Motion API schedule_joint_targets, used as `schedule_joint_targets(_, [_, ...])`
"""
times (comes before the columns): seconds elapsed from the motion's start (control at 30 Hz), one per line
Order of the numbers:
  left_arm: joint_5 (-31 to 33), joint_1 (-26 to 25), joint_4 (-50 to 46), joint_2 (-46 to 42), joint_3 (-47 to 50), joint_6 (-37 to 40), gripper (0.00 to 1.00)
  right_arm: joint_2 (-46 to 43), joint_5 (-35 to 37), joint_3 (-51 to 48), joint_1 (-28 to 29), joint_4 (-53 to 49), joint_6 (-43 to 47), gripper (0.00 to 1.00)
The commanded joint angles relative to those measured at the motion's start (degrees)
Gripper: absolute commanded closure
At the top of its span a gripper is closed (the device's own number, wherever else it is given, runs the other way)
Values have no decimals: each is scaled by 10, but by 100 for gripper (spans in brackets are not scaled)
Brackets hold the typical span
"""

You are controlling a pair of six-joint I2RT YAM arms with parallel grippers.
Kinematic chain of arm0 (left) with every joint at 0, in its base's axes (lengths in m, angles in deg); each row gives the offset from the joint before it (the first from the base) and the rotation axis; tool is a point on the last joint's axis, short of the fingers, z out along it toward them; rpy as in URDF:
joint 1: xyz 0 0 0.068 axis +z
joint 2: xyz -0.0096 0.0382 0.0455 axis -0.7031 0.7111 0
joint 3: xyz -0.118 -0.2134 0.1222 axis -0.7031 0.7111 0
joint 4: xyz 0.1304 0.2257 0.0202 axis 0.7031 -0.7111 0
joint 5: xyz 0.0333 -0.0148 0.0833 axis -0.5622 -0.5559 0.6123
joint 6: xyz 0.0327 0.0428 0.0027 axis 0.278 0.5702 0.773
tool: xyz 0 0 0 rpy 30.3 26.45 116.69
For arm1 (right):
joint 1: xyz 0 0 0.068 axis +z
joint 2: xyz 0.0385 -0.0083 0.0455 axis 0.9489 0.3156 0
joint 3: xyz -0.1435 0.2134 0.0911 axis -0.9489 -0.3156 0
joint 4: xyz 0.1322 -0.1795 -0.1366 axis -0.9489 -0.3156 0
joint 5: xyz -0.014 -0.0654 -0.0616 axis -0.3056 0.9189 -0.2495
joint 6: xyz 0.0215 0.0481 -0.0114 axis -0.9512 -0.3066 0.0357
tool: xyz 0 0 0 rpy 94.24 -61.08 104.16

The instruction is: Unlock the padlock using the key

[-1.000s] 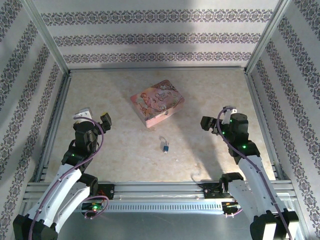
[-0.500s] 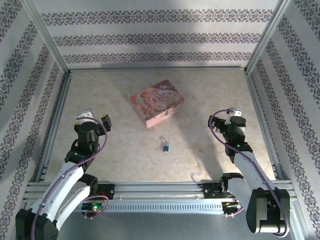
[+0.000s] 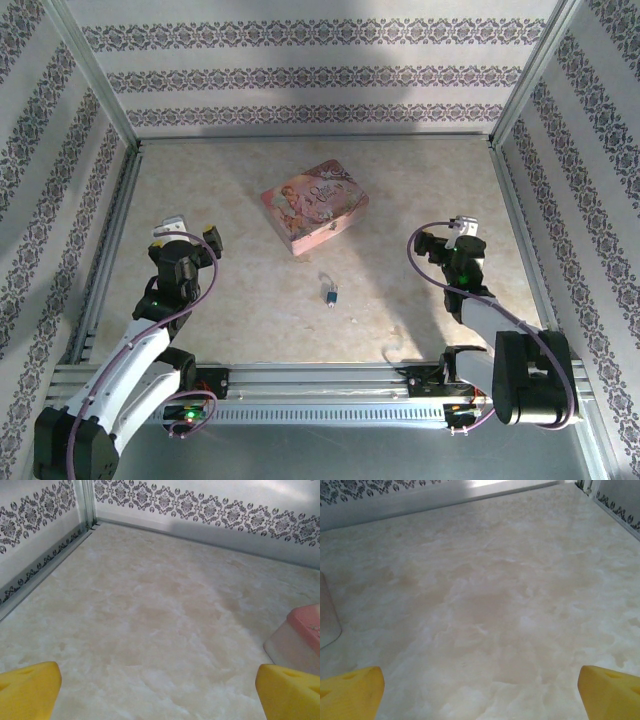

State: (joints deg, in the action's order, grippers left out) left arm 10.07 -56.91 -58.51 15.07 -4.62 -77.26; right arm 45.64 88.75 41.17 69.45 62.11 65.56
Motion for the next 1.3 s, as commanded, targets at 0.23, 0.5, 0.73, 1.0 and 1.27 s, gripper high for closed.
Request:
schedule_joint_targets(0.23, [10,15,48,25,21,5,1,83,-1,2,-3,176,31,1])
schedule_joint_targets(0.5, [6,24,58,55,18,6,1,212,-19,-23,-4,355,47,2])
schedule_joint_targets(0.73, [11,37,71,75,18,10,1,227,-18,0,-9,336,35,2])
schedule_joint_targets(1.0, [23,61,130,124,17,31,1,221,-27,45,6,232,62,2])
schedule_joint_targets(1.27, [-33,85,279,216,27,80,1,220,-24,45,8,230,64,2])
